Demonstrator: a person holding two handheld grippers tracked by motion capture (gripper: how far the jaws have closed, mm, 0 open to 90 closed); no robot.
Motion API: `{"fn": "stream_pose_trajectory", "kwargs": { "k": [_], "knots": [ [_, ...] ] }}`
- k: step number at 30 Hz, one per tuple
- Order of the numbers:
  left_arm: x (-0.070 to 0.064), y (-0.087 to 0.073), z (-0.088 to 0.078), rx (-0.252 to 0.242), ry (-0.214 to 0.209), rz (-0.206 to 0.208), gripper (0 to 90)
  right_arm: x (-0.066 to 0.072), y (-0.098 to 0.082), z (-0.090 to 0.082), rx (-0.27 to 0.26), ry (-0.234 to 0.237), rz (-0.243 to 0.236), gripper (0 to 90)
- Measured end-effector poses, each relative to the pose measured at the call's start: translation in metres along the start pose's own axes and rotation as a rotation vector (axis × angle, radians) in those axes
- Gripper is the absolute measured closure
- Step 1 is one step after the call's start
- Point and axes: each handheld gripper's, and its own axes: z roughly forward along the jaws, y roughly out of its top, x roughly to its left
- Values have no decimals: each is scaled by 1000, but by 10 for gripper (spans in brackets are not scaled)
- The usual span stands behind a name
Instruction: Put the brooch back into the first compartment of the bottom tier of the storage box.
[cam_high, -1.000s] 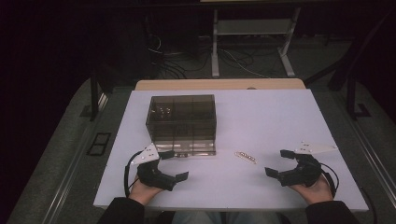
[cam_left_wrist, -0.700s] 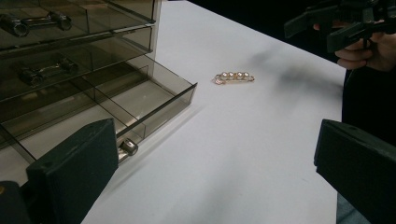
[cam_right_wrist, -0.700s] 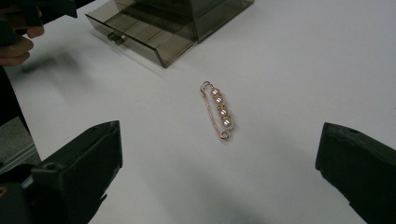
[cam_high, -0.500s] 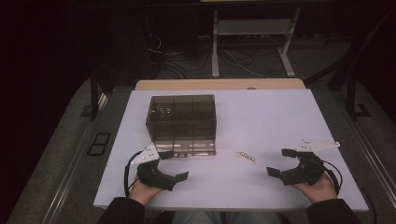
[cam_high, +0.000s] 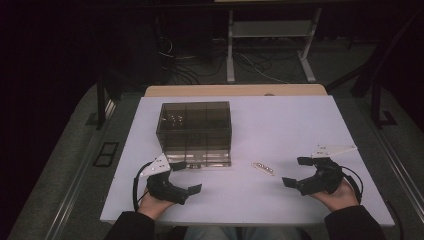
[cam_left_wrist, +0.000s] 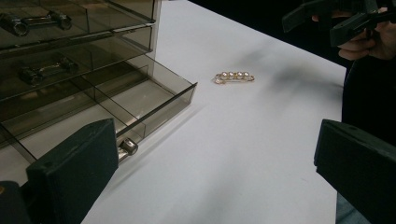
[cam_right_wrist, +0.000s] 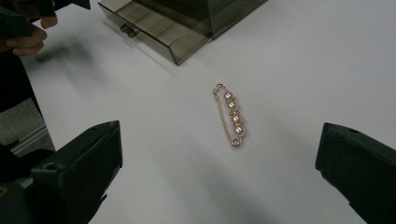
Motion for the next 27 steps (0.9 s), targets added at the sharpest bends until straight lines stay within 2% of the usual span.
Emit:
{"fn": "stream_pose_trajectory", "kwargs": {
  "k": [27],
  "knots": [
    [0, 0, 0, 1, -4, 0, 0, 0, 28, 10, 42, 23, -28, 2]
  ]
}}
